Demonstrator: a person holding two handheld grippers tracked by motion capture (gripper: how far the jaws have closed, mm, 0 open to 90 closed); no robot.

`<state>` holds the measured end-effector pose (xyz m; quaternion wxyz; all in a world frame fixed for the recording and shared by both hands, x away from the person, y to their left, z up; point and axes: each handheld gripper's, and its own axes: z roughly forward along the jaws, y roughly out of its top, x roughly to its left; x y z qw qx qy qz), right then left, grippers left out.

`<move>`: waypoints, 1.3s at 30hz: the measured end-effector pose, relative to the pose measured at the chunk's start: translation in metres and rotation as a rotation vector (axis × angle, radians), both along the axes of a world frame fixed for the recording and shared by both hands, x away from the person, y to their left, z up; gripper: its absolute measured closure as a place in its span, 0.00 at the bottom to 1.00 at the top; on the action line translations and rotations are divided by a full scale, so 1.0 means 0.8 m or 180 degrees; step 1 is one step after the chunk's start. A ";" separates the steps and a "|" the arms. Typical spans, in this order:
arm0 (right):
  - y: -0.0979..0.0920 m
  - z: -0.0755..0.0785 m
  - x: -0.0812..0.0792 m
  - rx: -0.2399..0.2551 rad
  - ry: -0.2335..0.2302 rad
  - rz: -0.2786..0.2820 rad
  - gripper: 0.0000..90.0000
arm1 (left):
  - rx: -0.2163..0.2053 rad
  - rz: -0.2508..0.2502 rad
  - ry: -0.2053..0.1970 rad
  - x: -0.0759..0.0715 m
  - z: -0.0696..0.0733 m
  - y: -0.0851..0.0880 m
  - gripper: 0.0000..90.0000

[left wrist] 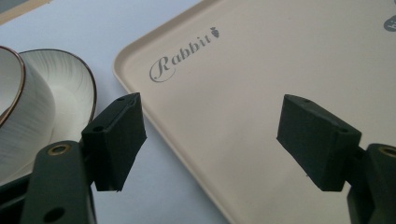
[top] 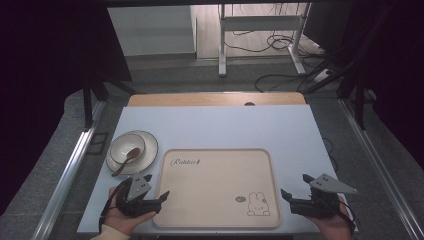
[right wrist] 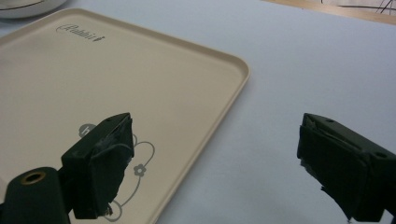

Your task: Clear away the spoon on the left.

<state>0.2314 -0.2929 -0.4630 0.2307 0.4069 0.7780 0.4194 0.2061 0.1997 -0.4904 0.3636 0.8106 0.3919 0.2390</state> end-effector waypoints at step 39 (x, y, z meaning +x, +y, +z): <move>0.001 -0.002 -0.003 -0.0082 0.0069 0.0095 0.15 | -0.0049 -0.0104 -0.0048 -0.003 0.016 0.006 0.25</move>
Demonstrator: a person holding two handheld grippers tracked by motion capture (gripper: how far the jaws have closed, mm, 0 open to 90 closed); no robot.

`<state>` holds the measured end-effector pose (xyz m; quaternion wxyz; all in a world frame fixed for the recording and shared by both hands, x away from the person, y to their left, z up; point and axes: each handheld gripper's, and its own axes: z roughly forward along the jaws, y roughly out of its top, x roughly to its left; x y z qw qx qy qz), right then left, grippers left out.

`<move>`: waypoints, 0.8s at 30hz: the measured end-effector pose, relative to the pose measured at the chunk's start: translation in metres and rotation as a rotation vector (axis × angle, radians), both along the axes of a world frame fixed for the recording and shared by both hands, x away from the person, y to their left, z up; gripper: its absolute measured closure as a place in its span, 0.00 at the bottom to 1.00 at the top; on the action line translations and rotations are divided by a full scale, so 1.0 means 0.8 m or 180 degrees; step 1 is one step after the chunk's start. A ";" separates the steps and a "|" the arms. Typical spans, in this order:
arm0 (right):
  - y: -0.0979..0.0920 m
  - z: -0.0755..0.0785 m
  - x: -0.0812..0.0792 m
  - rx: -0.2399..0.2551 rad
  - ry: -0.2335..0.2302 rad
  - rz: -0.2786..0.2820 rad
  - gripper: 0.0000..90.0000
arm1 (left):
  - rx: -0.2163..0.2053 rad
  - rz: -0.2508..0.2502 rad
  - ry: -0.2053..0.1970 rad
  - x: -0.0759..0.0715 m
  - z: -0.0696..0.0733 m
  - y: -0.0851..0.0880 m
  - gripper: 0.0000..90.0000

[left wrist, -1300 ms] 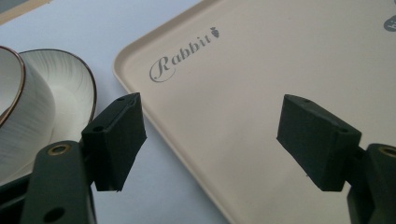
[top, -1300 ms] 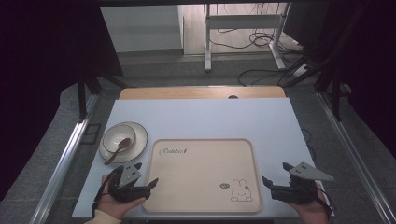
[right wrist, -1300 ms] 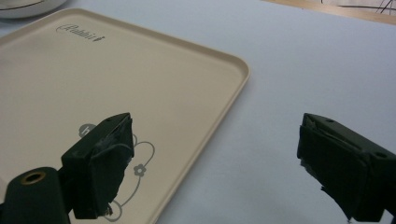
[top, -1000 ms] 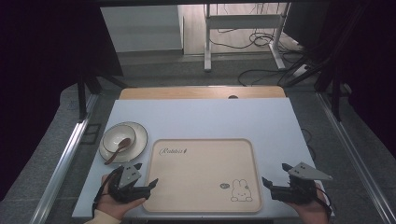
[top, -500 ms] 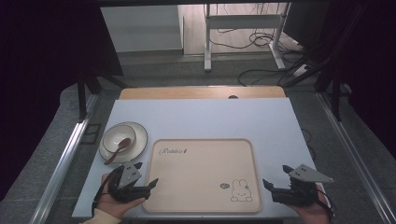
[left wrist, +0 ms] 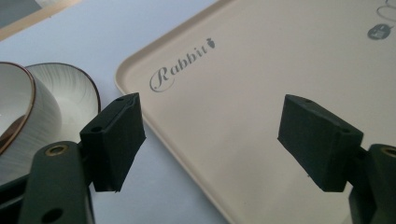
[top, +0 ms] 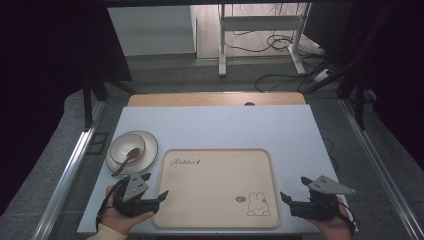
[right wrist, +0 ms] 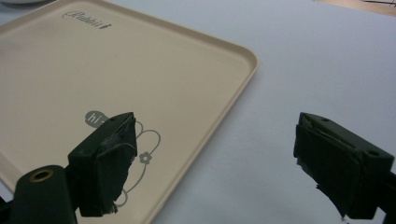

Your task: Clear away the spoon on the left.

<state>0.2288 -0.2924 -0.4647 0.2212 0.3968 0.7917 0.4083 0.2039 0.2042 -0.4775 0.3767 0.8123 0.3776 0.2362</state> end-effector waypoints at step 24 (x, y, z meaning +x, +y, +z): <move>-0.002 -0.003 0.002 -0.0072 0.0032 -0.0024 0.15 | 0.0107 0.0213 -0.0316 -0.008 0.039 0.020 0.21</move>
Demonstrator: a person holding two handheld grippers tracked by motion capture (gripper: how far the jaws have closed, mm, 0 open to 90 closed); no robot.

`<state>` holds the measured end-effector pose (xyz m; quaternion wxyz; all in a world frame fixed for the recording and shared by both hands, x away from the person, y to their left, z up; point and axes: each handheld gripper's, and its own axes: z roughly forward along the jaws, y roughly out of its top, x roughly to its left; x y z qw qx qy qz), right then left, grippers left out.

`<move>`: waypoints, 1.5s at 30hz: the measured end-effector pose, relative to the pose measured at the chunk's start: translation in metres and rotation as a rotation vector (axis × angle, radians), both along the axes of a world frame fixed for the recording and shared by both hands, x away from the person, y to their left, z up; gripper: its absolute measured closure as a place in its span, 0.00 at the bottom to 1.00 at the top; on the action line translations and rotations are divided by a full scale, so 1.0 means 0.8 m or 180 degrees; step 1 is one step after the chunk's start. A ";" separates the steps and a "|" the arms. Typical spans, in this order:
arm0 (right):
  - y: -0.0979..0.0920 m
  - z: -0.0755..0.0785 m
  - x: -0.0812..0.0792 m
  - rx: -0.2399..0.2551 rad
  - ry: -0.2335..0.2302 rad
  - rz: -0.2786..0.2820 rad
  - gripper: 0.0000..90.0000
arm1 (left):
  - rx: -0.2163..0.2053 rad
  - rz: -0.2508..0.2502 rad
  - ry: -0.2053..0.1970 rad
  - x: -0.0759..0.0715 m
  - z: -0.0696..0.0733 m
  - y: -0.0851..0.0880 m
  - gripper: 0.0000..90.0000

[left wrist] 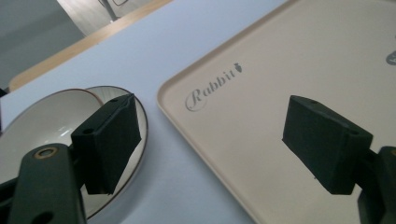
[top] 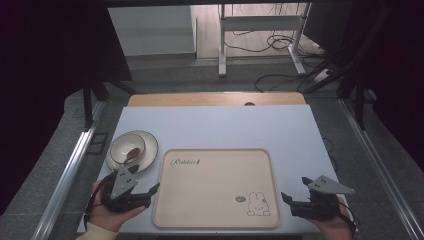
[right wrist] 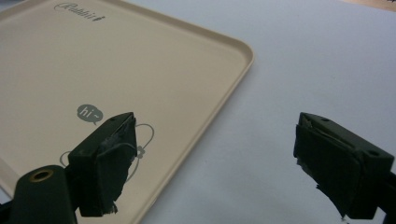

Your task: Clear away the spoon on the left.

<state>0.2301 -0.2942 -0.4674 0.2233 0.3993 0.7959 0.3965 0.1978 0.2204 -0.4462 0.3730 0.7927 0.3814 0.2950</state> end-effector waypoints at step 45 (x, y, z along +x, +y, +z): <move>0.003 -0.006 0.001 -0.0143 0.0052 0.0009 0.16 | -0.0117 0.0509 -0.0021 0.009 -0.008 0.077 0.18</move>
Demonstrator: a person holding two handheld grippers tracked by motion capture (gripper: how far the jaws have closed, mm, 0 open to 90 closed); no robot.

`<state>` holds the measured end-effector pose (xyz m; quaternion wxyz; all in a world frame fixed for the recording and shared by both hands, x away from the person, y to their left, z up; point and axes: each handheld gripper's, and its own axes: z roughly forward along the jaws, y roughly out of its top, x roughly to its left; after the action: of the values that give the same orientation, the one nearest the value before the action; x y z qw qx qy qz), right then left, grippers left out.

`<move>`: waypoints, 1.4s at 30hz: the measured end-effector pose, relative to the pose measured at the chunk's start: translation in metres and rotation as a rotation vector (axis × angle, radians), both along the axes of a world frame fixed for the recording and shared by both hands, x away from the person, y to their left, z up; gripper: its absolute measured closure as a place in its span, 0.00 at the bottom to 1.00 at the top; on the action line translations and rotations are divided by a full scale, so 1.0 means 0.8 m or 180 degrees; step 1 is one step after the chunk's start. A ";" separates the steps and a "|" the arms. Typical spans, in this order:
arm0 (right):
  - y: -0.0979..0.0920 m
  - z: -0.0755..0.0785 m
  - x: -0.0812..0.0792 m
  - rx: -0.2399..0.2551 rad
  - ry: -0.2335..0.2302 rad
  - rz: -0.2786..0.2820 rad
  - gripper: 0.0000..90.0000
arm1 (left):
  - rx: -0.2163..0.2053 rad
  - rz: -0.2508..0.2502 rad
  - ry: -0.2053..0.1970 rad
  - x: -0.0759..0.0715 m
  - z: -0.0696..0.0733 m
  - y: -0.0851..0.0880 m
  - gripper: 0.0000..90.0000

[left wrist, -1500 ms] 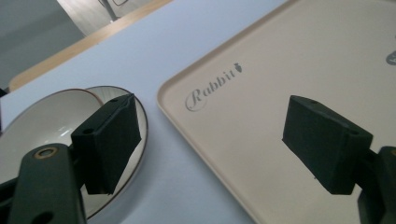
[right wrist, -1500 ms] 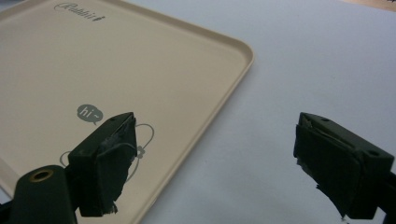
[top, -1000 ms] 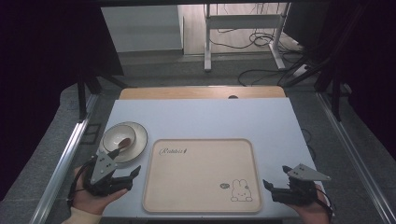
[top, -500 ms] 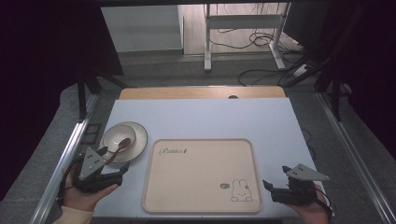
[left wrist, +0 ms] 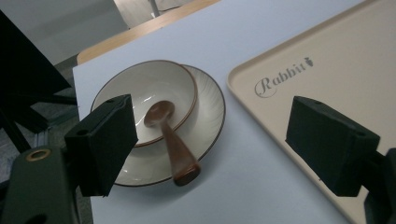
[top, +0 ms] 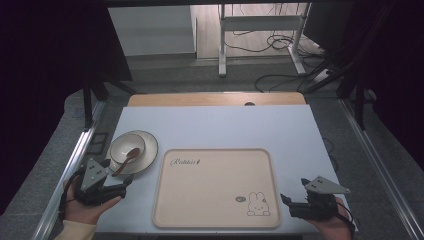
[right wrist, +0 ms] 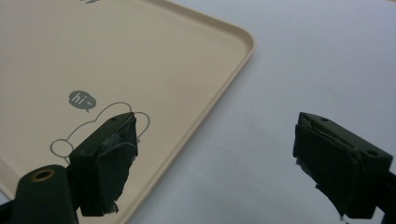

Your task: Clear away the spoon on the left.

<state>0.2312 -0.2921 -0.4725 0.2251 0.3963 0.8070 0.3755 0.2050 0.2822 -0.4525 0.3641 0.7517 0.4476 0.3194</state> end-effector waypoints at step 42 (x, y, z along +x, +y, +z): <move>0.000 -0.002 0.002 -0.0025 0.0016 -0.0038 0.16 | 0.0351 -0.0017 -0.0010 0.011 -0.040 0.014 0.77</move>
<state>0.2326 -0.2920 -0.4744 0.2268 0.4011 0.8067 0.3701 0.2137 0.2932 -0.4847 0.3236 0.7713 0.4267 0.3439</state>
